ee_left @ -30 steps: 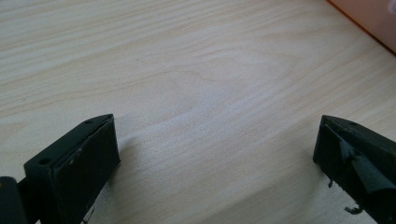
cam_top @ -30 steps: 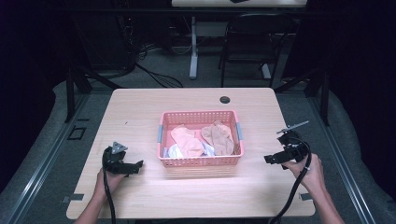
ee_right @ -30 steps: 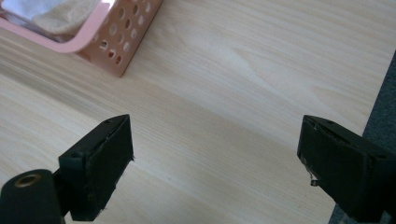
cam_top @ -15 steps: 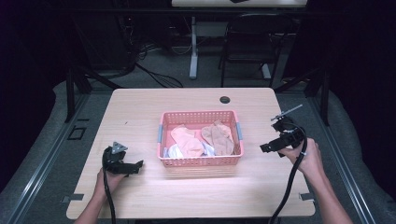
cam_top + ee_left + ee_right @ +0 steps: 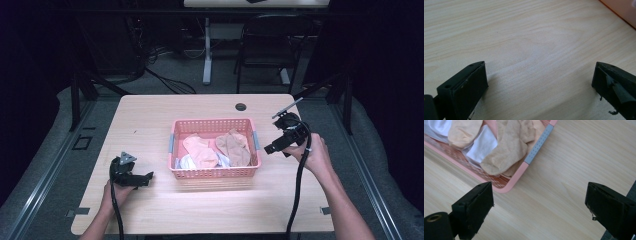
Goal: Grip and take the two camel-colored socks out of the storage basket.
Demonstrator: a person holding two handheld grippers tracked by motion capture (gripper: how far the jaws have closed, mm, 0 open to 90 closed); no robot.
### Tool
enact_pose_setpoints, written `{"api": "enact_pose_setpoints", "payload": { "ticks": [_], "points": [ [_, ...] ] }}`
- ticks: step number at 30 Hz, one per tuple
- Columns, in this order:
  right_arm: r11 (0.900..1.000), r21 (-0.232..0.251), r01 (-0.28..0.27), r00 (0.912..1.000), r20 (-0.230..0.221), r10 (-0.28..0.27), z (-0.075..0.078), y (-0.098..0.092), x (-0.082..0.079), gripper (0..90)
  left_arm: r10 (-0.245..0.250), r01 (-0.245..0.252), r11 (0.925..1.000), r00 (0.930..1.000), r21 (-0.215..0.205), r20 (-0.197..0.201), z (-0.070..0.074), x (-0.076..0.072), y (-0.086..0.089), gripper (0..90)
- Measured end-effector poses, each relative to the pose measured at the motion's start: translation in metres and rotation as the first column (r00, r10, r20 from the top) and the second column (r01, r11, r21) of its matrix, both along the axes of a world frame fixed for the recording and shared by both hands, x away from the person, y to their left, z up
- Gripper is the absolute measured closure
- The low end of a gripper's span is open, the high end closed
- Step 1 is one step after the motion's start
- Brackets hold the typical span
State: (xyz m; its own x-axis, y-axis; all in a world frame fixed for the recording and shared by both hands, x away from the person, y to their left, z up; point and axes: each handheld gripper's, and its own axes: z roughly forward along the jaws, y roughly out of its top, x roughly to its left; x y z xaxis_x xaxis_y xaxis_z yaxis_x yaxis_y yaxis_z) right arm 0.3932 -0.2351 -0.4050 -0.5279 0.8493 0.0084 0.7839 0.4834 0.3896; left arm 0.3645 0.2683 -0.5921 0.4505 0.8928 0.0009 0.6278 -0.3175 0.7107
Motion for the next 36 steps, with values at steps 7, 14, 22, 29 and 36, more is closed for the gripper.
{"api": "enact_pose_setpoints", "payload": {
  "ticks": [7, 14, 22, 29, 36],
  "points": [
    [0.999, -0.014, -0.032, 0.9991, -0.029, 0.032, 0.005, 0.017, 0.011, 3.9, 0.0, 0.0, 1.0, 1.0, 0.0, 0.0, 0.0, 0.0, 0.0, 0.0],
    [0.998, -0.026, -0.063, 0.9956, -0.072, 0.061, 0.006, 0.034, 0.022, 2.7, 0.001, -0.001, 1.0, 1.0, -0.002, 0.001, 0.0, 0.0, 0.0, 0.0],
    [0.996, -0.005, -0.087, 0.9922, -0.09, 0.087, 0.003, 0.053, 0.033, 1.0, -0.001, 0.001, 1.0, 1.0, -0.001, -0.001, 0.0, 0.0, 0.0, 0.0],
    [0.992, -0.006, -0.13, 0.9871, -0.096, 0.128, 0.001, 0.073, 0.04, 0.0, 0.0, 0.0, 1.0, 1.0, -0.004, 0.0, 0.0, 0.0, 0.0, 0.0],
    [0.989, 0.001, -0.147, 0.9815, -0.124, 0.146, -0.01, 0.086, 0.045, 2.2, -0.001, 0.001, 1.0, 1.0, -0.004, 0.0, 0.0, 0.0, 0.0, 0.0]
  ]
}}
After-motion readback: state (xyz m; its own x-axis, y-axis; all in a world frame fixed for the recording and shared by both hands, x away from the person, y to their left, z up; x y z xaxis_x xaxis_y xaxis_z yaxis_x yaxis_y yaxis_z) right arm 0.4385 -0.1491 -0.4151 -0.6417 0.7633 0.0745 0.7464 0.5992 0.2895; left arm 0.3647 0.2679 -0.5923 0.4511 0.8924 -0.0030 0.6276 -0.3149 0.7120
